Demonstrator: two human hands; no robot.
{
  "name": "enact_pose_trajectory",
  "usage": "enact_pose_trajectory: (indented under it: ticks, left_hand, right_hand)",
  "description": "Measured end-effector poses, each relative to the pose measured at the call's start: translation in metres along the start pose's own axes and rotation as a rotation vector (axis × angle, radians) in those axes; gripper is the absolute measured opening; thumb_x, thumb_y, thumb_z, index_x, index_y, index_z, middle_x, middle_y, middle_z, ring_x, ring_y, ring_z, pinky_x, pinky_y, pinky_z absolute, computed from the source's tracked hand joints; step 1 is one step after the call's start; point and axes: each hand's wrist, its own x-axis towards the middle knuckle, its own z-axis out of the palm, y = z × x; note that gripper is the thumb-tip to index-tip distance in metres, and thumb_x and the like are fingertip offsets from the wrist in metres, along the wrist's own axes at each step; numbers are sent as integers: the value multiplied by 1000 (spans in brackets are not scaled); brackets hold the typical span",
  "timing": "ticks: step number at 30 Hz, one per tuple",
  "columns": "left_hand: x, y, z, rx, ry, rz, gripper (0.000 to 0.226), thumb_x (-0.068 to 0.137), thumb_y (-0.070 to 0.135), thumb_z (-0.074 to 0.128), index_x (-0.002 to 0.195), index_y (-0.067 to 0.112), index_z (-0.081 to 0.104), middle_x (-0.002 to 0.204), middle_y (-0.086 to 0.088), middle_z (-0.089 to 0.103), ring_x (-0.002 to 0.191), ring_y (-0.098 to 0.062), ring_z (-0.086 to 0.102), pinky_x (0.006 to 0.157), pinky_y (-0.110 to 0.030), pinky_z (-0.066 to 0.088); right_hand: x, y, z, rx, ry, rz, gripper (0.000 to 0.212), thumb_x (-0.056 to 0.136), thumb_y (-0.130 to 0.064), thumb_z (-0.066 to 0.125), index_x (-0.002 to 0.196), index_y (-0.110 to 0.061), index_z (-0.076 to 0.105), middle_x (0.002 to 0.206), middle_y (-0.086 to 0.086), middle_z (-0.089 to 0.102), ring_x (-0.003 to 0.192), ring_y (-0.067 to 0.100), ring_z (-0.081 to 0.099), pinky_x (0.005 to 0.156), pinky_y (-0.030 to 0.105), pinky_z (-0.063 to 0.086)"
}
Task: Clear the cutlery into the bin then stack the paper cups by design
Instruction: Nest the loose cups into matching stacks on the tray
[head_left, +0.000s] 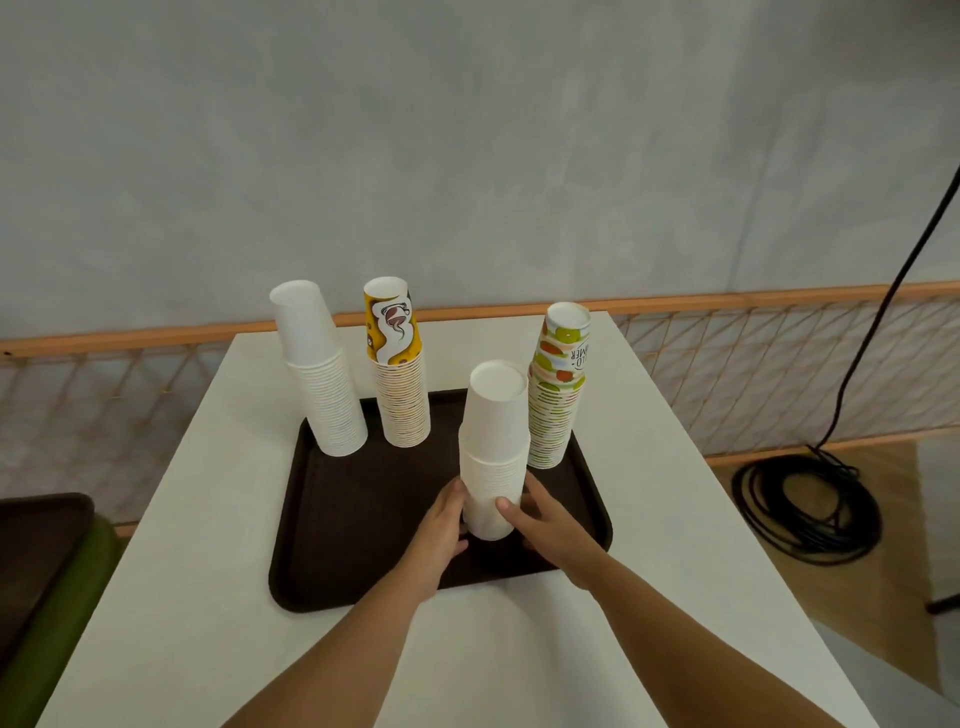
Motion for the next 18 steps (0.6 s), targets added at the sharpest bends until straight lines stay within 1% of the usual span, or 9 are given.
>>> enact_pose_trajectory:
  ticks: [5,11,15,18]
  left_hand:
    - [21,10,-11,27,-29,41,50,96,51,34,143,37,28,151,-2,31,136,-30,36,109,-42,35]
    - [53,31,-29,36,-71,70,54,95,53,33,145,34,25,152,-2,30,137,-28,35,111,-43,32]
    - [70,38,-35,13,-68,72,55,97,50,32,147,31,21,154,-2,27,140,-26,31,112,-43,30]
    - [81,41,-36,29,-68,84,54,98,47,32,148,32,19,155,-1,25,141,-25,29,112,-42,29]
  right_hand:
    - [18,-11,5,20,23,-29,67,90,-45,53,146,-36,17,148,-6,36,136,18,37,108,37,36]
    - [55,-26,11,65,55,-51,66,91,-44,52,147,-32,19,148,-3,38,135,18,38,108,37,36]
    - [78,-33,13,76,72,-43,65,92,-43,51,147,-31,18,147,-2,39,134,19,39,107,36,36]
    - [92,-35,13,80,98,-41,66,92,-43,50,148,-29,18,147,-2,39,134,19,39,108,38,36]
